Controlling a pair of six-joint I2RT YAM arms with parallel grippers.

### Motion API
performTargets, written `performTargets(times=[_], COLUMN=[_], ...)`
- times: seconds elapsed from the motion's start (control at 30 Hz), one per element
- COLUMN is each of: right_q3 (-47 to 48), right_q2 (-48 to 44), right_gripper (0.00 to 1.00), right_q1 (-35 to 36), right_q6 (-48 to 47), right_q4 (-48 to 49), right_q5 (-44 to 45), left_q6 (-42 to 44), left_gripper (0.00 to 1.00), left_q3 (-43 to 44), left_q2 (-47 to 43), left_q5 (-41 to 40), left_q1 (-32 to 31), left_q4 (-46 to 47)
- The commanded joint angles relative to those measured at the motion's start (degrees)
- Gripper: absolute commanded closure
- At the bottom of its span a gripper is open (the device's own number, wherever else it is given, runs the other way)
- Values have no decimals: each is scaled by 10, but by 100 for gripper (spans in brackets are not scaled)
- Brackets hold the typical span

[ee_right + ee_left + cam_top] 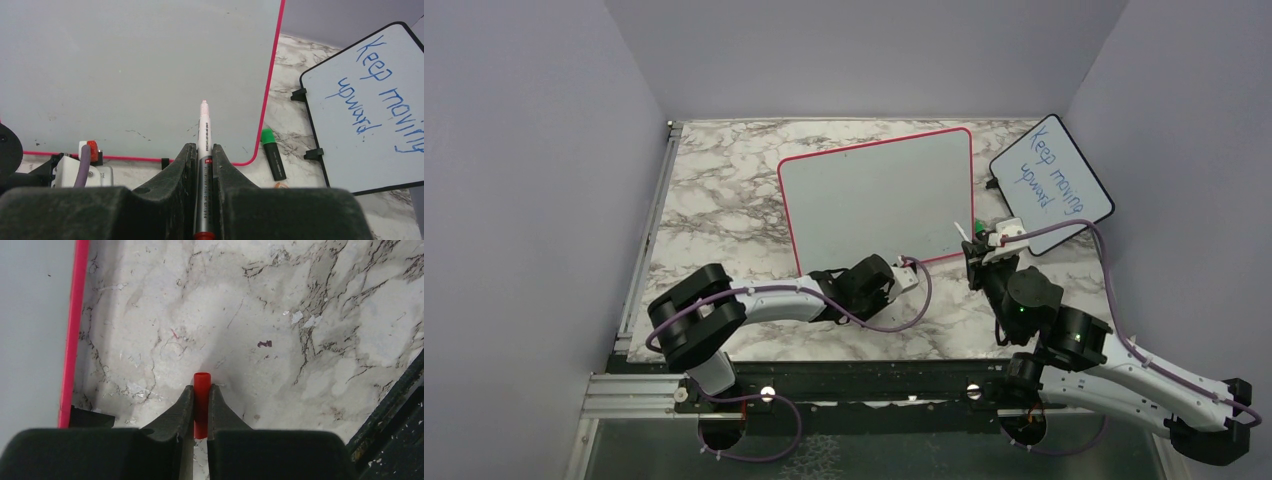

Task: Write a sentence on the whiteboard
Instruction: Place the pen cap at the center of the board.

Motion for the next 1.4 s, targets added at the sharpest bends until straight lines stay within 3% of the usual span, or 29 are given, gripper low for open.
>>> performTargets(times=[0.0,0.1,0.37,0.43,0.53,0.73,1.03,1.2,1.37], right_q3=[-8,-6,-3,-2,0,15,30,34,45], right_q2=[-5,-4,-13,-13,-11,2,51,74,106], right_gripper=[99,99,99,99,99,99,99,99,99], right_q1=[1,1,1,1,1,1,1,1,1], right_q6=[1,1,11,9,8,8,-26,-40,-47], right_q4=[26,16,12,11,8,4,32,68,89], right_q5=[13,8,1,1,3,4,5,-11,-30], left_q6=[7,5,-4,-6,-1,15,0,-17,-56], left_gripper=[88,76,58,43,36,3,1,1,1], left_q3=[22,26,40,51,67,110,183,225,212], left_q2=[15,11,-38,-58,-91,-150,-189,-203,-254], left_q5=[-24,-17,-27,-40,-60,-140,-299,-271,-177], left_q1=[-6,-9,-10,-10,-10,-8,28,82,175], left_q4=[-25,-30,-46,-52,-64,-91,-149,-179,-129])
